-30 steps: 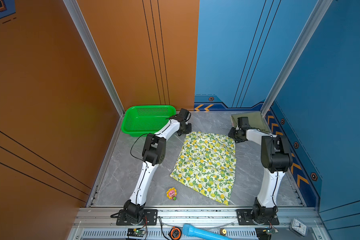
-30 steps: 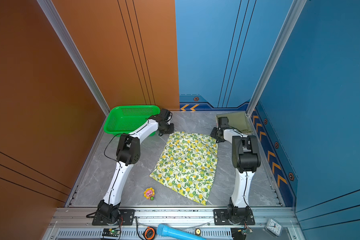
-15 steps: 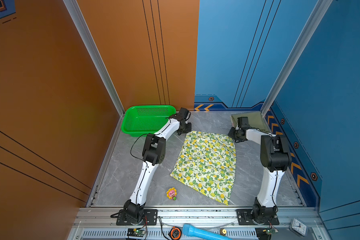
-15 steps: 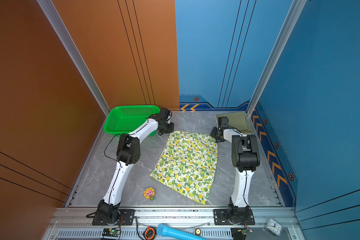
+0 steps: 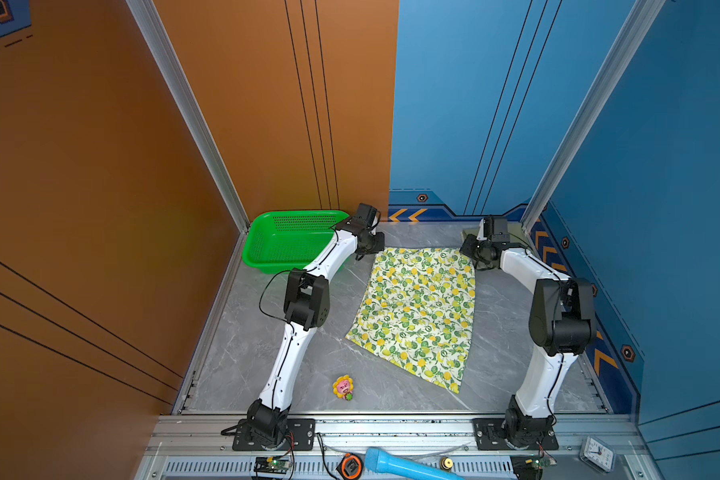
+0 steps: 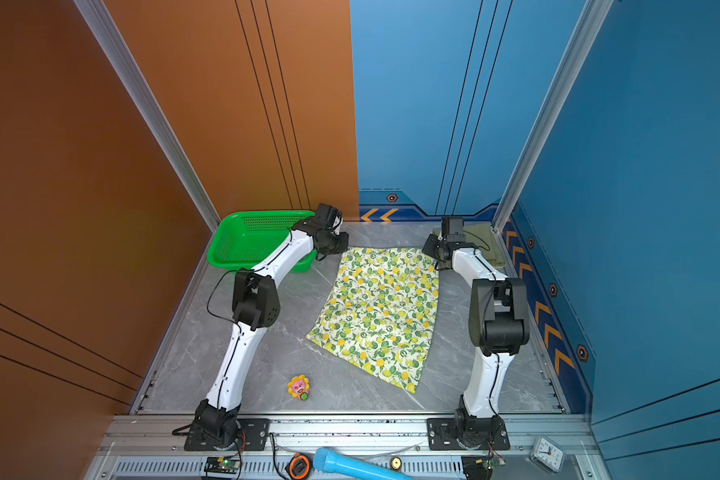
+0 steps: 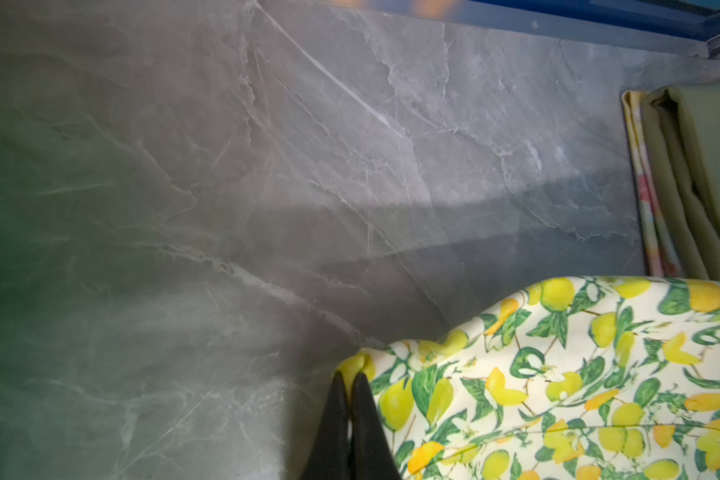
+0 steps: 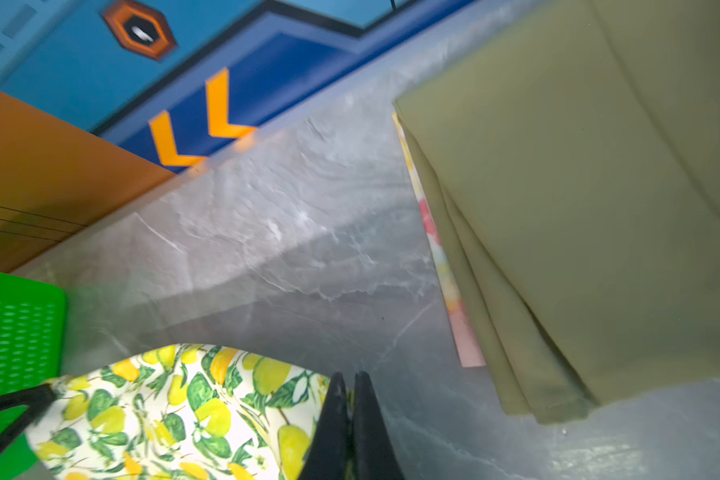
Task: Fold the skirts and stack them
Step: 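Fold the skirt's far half toward the robot with both grippers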
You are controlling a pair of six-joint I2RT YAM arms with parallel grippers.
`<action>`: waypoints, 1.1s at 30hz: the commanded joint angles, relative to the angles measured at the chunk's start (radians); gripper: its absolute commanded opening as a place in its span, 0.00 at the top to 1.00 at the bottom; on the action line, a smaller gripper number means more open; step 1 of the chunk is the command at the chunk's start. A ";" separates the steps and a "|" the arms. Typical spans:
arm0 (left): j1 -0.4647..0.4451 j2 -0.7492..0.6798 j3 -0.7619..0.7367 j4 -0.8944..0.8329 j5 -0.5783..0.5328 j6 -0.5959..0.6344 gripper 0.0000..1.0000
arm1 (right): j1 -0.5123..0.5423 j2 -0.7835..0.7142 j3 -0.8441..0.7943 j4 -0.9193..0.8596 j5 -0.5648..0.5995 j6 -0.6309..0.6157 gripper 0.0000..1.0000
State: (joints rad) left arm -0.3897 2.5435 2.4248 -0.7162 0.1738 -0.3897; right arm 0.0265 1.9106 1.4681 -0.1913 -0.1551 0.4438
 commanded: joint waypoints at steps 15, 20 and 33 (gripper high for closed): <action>-0.030 -0.507 -0.544 0.210 0.057 -0.008 1.00 | 0.057 -0.589 -0.328 -0.073 0.101 -0.041 1.00; -0.113 -0.717 -0.932 0.375 0.025 -0.069 0.95 | 0.047 -0.813 -0.583 -0.075 0.179 -0.001 0.89; -0.218 -0.901 -1.405 0.440 -0.075 -0.173 0.35 | 0.063 -0.972 -0.843 -0.264 0.174 0.201 0.24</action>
State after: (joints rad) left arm -0.6079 1.6810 1.0138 -0.2855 0.1390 -0.5446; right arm 0.0807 0.9215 0.6518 -0.3843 0.0120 0.5835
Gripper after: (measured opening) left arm 0.650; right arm 0.765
